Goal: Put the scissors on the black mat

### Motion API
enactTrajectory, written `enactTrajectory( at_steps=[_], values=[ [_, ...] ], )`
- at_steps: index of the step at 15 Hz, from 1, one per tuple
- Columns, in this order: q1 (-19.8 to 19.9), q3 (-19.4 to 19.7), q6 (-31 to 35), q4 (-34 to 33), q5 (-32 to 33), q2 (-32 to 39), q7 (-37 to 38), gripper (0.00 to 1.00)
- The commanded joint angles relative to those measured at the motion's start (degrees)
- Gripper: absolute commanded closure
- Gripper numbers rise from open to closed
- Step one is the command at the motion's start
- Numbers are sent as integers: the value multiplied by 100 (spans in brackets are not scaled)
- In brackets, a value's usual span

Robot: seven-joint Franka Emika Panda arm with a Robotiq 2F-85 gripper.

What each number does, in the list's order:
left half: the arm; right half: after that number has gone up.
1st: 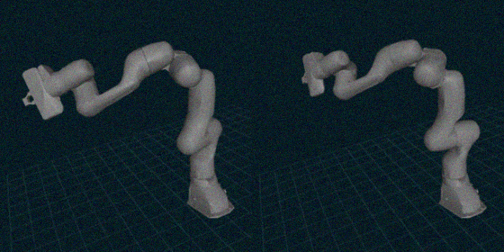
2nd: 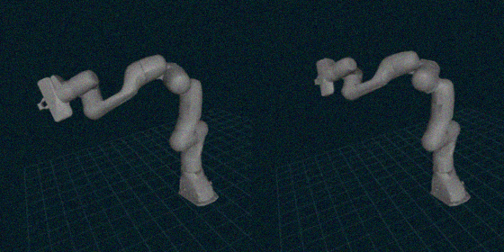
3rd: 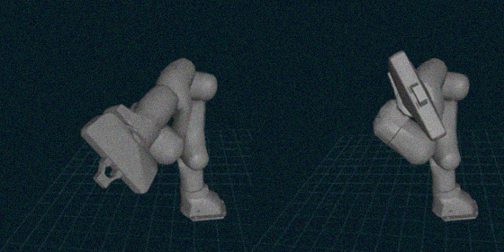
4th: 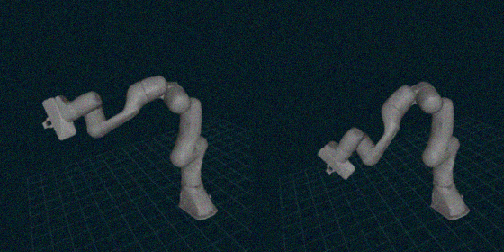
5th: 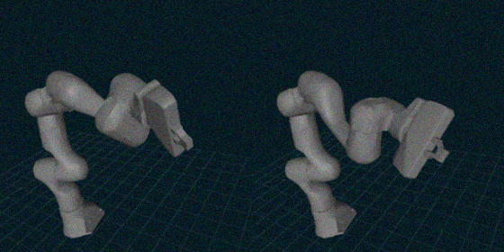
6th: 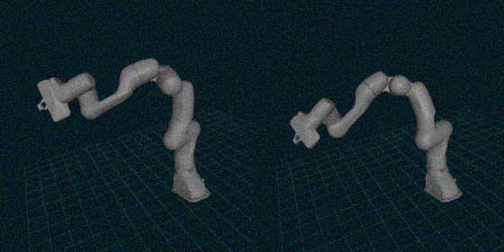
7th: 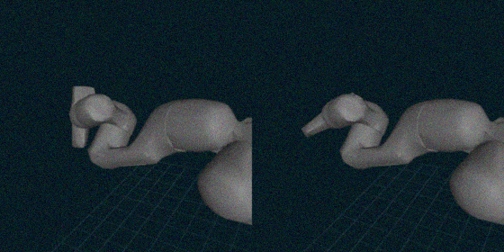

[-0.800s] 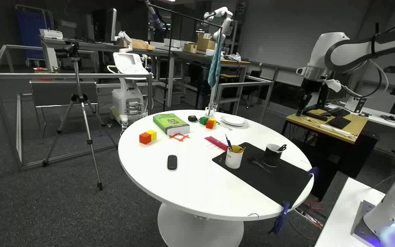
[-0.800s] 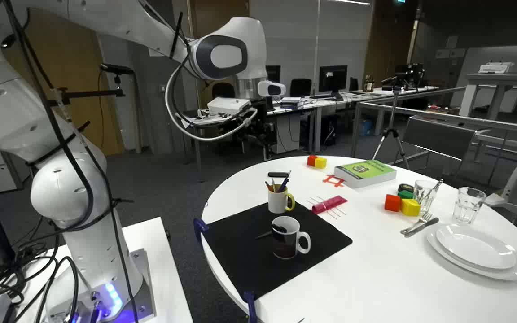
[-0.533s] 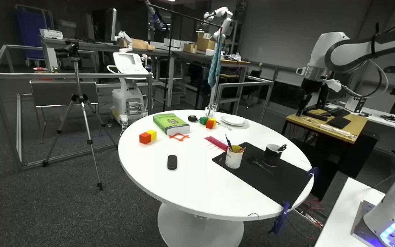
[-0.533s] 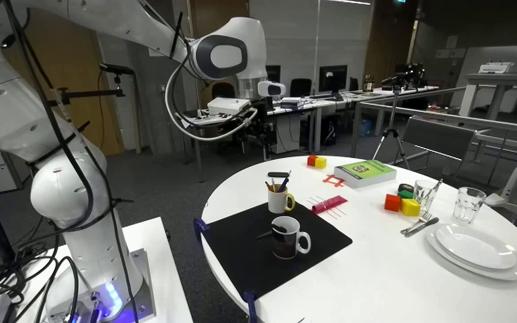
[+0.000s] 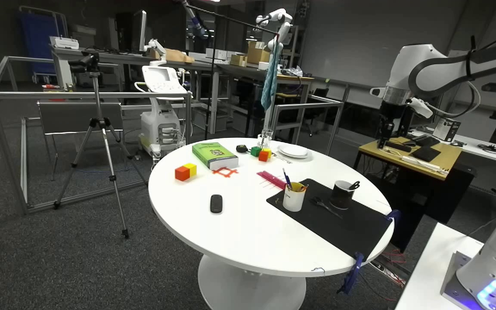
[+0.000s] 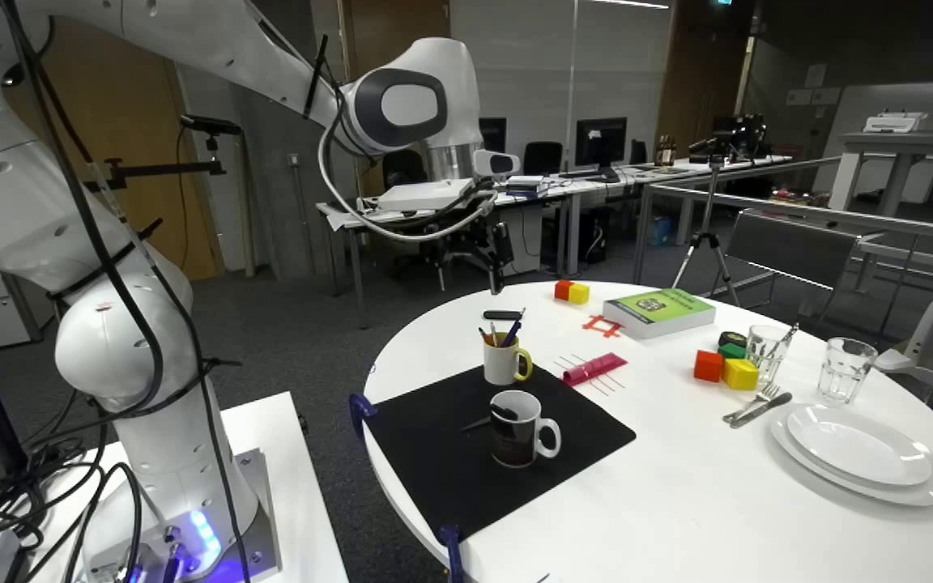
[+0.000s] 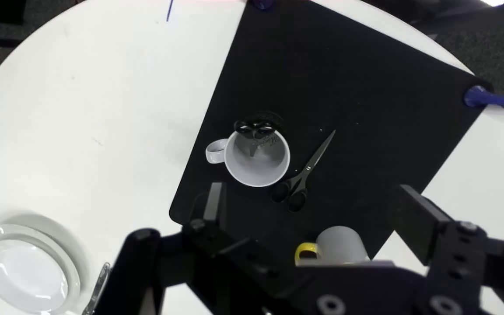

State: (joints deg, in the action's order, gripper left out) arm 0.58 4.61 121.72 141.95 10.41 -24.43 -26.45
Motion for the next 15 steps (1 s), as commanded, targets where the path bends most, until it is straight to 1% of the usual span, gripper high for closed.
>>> enactTrajectory(
  at_steps=[1,3,5,10,12,15],
  values=[
    [-86,256,487,246,403,-117,-959,0],
    [-117,378,639,268,445,-102,-1584,0],
    [-154,497,631,223,337,-75,-2321,0],
    [-307,774,238,73,-32,-33,-4202,0],
    [-310,819,-62,-19,-97,-3,-4892,0],
    [-239,784,-754,-225,-36,64,-5719,0]
  ],
)
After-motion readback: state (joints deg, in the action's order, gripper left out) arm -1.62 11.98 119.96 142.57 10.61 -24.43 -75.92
